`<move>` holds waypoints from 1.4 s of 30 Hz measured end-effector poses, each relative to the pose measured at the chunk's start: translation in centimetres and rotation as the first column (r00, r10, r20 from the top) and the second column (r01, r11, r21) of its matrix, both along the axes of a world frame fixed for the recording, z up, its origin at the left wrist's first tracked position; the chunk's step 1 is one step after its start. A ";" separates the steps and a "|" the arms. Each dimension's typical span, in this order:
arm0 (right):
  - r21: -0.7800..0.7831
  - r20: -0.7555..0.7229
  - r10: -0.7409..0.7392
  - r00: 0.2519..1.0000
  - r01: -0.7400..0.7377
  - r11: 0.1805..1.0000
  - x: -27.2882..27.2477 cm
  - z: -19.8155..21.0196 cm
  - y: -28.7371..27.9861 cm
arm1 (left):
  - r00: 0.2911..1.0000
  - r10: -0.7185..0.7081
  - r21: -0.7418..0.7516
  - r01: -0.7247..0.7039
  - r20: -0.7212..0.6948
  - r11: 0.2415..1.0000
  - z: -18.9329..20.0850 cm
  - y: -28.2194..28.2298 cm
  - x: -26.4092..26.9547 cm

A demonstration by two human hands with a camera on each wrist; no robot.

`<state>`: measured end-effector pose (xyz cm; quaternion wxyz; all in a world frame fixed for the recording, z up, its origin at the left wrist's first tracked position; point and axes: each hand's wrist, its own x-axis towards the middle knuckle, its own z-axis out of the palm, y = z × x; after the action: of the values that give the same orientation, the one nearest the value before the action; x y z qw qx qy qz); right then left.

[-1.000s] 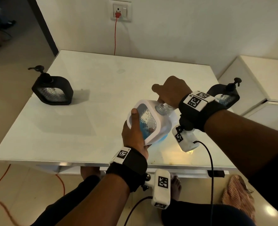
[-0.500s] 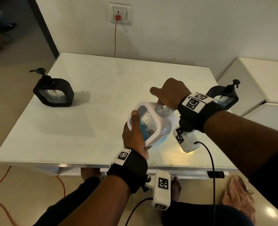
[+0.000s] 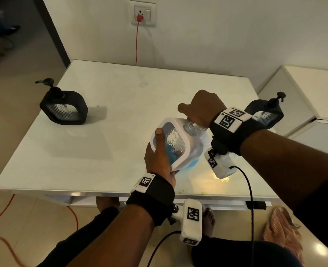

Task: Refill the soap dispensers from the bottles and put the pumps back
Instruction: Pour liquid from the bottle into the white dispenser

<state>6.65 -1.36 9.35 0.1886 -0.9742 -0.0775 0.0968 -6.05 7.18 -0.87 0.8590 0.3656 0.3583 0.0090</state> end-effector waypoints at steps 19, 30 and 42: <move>0.015 -0.069 0.000 0.998 0.001 1.000 0.6 0.2 -0.5 | 1.000 -0.016 0.001 0.016 0.022 1.000 -0.1 -0.1 0.0; -0.016 0.025 -0.039 0.999 0.039 0.999 0.7 -0.7 -0.4 | 1.000 -0.009 0.010 0.009 0.016 1.000 -0.5 -0.1 0.2; -0.029 0.062 -0.051 0.997 0.053 0.998 0.3 -0.4 -0.1 | 1.000 -0.002 -0.014 0.002 0.000 1.000 -0.3 -0.1 0.4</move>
<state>6.94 -1.47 8.96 0.1735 -0.9812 -0.0564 0.0630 -5.62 7.09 -1.22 0.8615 0.3602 0.3579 0.0057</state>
